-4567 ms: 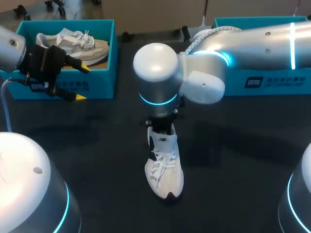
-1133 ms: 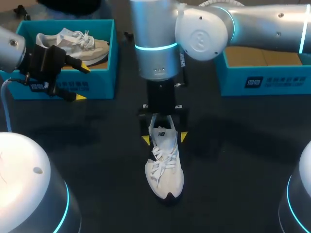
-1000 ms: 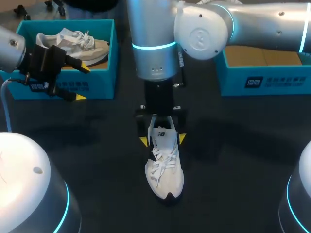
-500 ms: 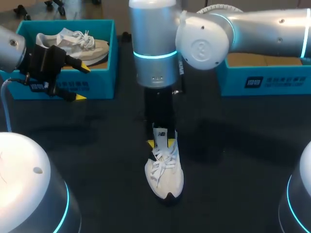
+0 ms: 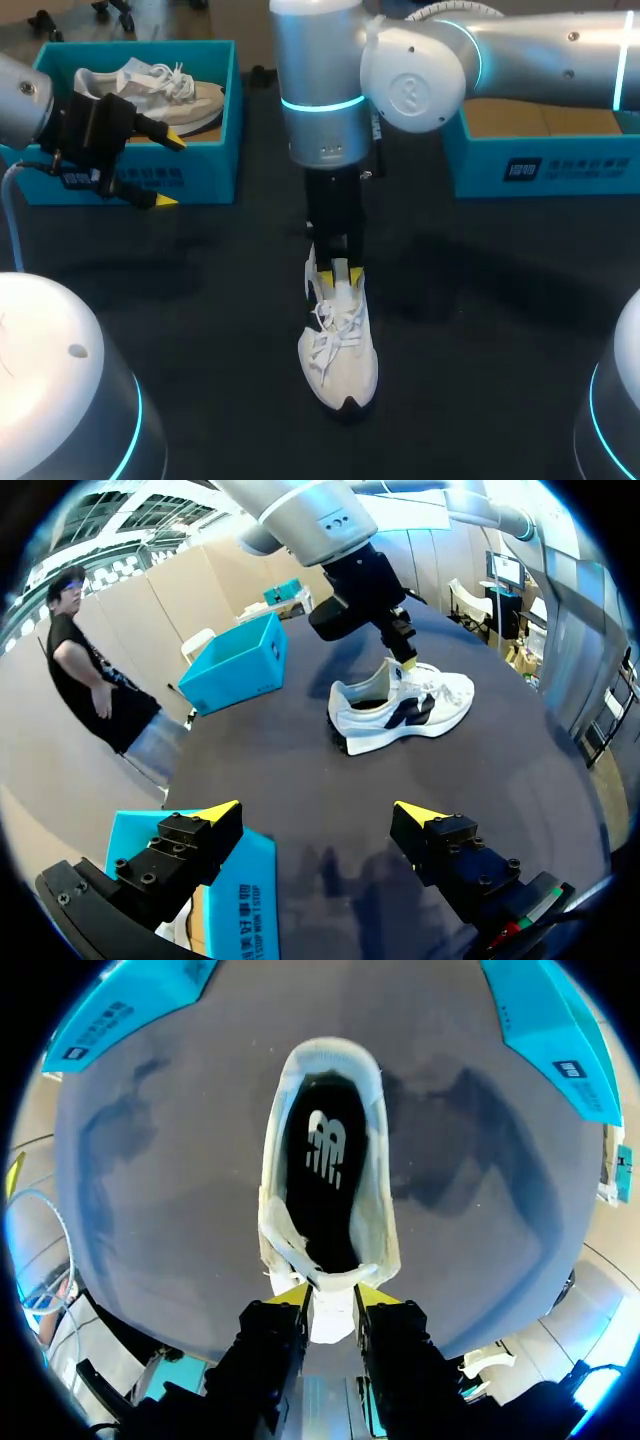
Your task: Take the shoe out of the shoebox, open the shoe tongue, remove and reinsert the insole, then place the shoe into the shoebox
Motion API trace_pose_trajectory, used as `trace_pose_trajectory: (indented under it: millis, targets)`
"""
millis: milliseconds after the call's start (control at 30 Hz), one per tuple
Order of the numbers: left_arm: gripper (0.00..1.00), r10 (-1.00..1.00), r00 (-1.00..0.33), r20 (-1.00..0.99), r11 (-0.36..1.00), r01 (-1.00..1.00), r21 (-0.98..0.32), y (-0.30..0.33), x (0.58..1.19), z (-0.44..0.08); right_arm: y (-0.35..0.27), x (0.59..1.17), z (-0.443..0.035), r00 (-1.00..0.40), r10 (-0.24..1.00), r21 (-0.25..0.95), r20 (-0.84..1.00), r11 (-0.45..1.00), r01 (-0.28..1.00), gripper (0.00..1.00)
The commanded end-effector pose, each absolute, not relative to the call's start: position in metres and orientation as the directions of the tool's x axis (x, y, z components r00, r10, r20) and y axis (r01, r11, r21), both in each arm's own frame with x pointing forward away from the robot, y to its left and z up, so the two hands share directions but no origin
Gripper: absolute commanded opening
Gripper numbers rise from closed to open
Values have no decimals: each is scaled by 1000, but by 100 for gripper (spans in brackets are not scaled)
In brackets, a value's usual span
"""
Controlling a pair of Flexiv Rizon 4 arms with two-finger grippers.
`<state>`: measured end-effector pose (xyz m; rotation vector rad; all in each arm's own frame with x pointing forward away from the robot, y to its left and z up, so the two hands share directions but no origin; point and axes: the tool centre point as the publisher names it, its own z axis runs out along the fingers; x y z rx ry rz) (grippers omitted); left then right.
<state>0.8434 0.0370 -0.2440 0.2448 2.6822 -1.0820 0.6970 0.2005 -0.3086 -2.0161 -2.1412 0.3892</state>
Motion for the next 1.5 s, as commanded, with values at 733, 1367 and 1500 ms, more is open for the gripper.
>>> trace_pose_trajectory:
  millis: [733, 1367, 1500]
  targets:
    - [100, 66, -958, -280, 714, 242, -657, 37, 843, -244, 197, 727, -323, -138, 990, -223, 2, 135, 966, 32]
    - [100, 66, -958, -280, 714, 242, -657, 37, 843, -244, 200, 745, -289, -550, 827, -50, -116, 548, 835, 59]
    - [100, 66, -958, -280, 714, 242, -657, 37, 843, -244, 208, 750, -275, -713, 690, -5, -125, 718, 696, 62]
